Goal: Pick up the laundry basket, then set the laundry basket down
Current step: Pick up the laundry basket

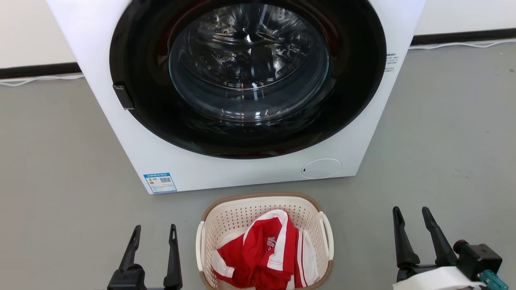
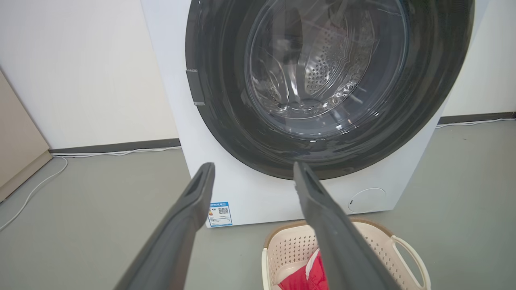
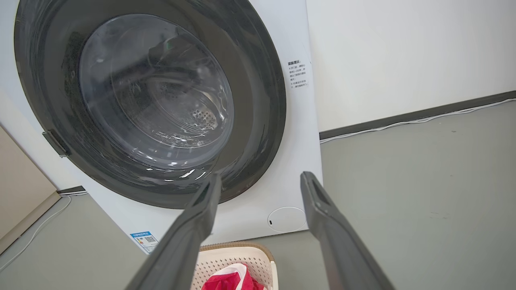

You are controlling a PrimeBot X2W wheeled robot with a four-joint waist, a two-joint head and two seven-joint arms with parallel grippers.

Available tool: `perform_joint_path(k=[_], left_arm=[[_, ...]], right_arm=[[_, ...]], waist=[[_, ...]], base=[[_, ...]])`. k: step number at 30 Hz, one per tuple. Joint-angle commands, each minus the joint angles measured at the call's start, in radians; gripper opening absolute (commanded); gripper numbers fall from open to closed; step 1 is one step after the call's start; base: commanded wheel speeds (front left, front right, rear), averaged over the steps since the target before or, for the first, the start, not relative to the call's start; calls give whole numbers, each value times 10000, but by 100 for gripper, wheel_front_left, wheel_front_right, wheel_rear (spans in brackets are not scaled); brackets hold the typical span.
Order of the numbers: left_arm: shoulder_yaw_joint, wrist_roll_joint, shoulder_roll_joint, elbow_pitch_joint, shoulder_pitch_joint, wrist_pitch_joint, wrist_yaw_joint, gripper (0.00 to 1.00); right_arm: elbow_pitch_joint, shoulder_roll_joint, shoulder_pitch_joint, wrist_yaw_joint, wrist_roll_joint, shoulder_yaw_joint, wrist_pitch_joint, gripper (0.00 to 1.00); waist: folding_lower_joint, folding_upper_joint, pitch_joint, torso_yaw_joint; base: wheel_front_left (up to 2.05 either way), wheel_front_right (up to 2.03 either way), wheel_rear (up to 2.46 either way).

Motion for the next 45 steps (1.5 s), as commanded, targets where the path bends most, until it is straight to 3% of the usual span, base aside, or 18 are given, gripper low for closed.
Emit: perform_joint_path(k=[1, 22, 35, 45], left_arm=[[319, -16, -13, -244, -143, -53, -85, 100], [327, 5, -27, -31, -428, -53, -240, 100], [59, -274, -33, 1583, -2509, -53, -916, 100], [68, -343, -36, 3236, -4330, -53, -1116, 100]], right_arm=[[-249, -43, -108, 62, 120, 252, -95, 100], [335, -43, -637, 62, 28, 409, -95, 100], [2194, -43, -2503, 62, -826, 705, -95, 100], [3632, -43, -4371, 62, -1119, 449, -95, 100]], waist=[[0, 0, -53, -4], [0, 0, 655, 5], [0, 0, 2667, 123], [0, 0, 4429, 273]], base=[[0, 0, 0], [0, 0, 0], [0, 0, 0], [0, 0, 0]])
